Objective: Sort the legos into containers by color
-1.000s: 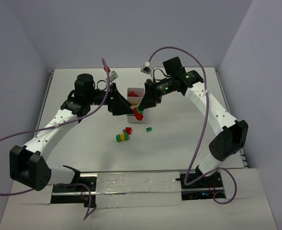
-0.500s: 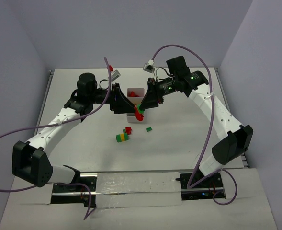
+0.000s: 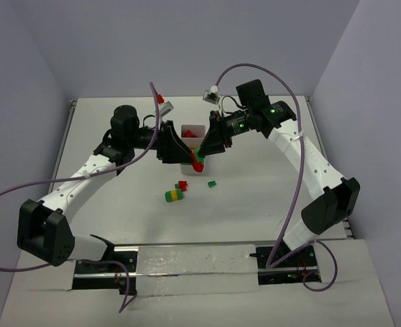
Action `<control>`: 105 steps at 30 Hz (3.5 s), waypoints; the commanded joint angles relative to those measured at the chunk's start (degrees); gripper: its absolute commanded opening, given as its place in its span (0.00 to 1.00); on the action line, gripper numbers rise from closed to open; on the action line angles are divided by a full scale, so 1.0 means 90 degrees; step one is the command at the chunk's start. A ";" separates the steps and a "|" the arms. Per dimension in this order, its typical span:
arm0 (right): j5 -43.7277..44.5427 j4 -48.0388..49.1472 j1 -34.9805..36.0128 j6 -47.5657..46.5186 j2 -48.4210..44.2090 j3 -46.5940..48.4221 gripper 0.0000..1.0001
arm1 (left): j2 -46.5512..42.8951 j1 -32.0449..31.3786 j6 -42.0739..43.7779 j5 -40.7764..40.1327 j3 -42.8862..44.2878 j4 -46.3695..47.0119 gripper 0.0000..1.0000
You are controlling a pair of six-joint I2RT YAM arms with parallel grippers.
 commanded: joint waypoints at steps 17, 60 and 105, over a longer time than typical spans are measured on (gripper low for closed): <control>-0.0052 0.0256 -0.0989 0.0004 -0.0483 -0.0086 0.00 | -0.0127 0.0458 0.1251 0.0014 -0.0424 -0.1129 0.00; 0.3096 0.1280 -0.1690 0.0824 -0.0844 -0.1053 0.00 | 0.2716 -0.1024 0.1141 -0.8164 0.2226 -0.0929 0.13; 0.6917 0.1881 0.2042 -0.0974 0.0580 -0.1352 0.00 | -0.0228 0.2945 0.1733 -0.4211 0.1320 -0.3684 0.99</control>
